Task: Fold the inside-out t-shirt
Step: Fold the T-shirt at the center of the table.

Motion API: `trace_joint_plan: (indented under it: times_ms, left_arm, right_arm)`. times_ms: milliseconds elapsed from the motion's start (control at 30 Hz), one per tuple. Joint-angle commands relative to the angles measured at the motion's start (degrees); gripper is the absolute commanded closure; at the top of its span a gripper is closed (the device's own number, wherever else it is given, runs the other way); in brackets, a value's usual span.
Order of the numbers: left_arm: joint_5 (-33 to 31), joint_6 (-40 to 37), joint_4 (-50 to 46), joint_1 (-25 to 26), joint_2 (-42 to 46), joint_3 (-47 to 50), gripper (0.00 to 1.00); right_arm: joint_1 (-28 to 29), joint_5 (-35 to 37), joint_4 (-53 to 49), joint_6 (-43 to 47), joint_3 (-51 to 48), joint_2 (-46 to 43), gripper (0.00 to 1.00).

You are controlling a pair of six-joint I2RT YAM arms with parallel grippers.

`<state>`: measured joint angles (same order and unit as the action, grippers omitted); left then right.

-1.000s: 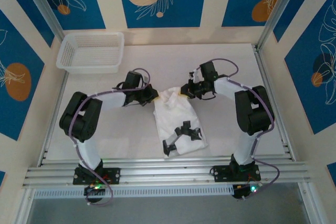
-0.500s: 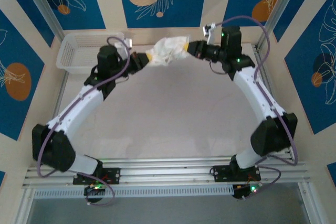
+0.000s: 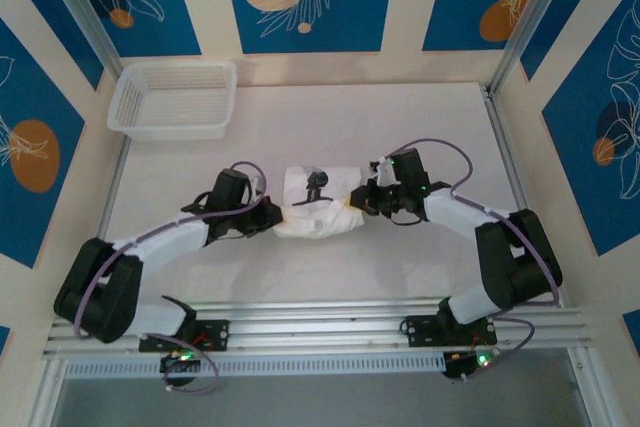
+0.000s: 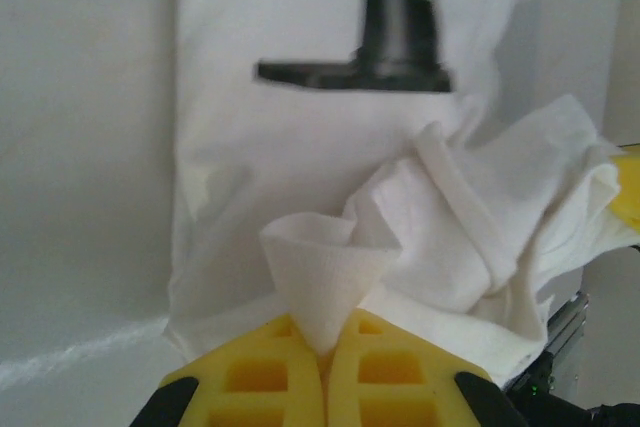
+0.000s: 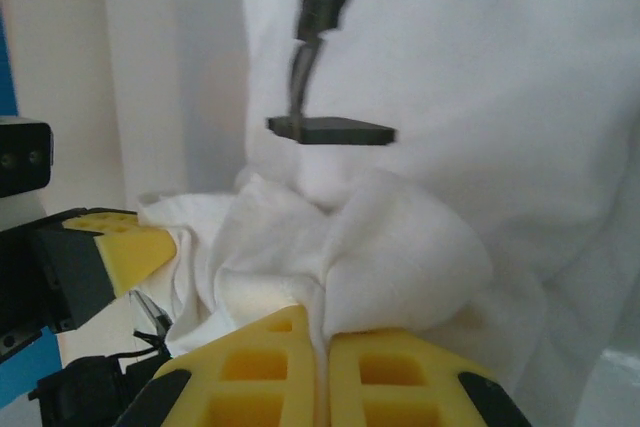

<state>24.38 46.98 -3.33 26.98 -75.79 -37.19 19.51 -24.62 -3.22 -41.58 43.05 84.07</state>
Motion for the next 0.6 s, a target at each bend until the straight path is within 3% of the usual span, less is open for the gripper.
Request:
trace_joint_plan:
  times_ms: [0, 167, 300, 567]
  left_arm:
    - [-6.1, -5.7, -2.47, 0.44, 2.97, -5.54, 1.0]
    - [-13.1, -12.85, -3.02, 0.44, -2.19, -15.38, 1.0]
    - [-19.76, -18.02, 2.05, 0.35, -10.73, -19.32, 1.0]
    - [-23.9, -19.8, 10.47, 0.26, -28.04, -26.36, 0.95]
  right_arm:
    - [-0.17, 1.67, 1.56, -1.02, 2.53, -2.55, 1.0]
    - [-2.68, 9.63, -3.59, -1.31, 11.08, 2.19, 1.0]
    - [-5.37, 8.22, -2.44, 0.18, 16.24, 10.08, 1.0]
    - [-6.69, 5.68, -2.75, 4.12, 27.04, 27.57, 1.0]
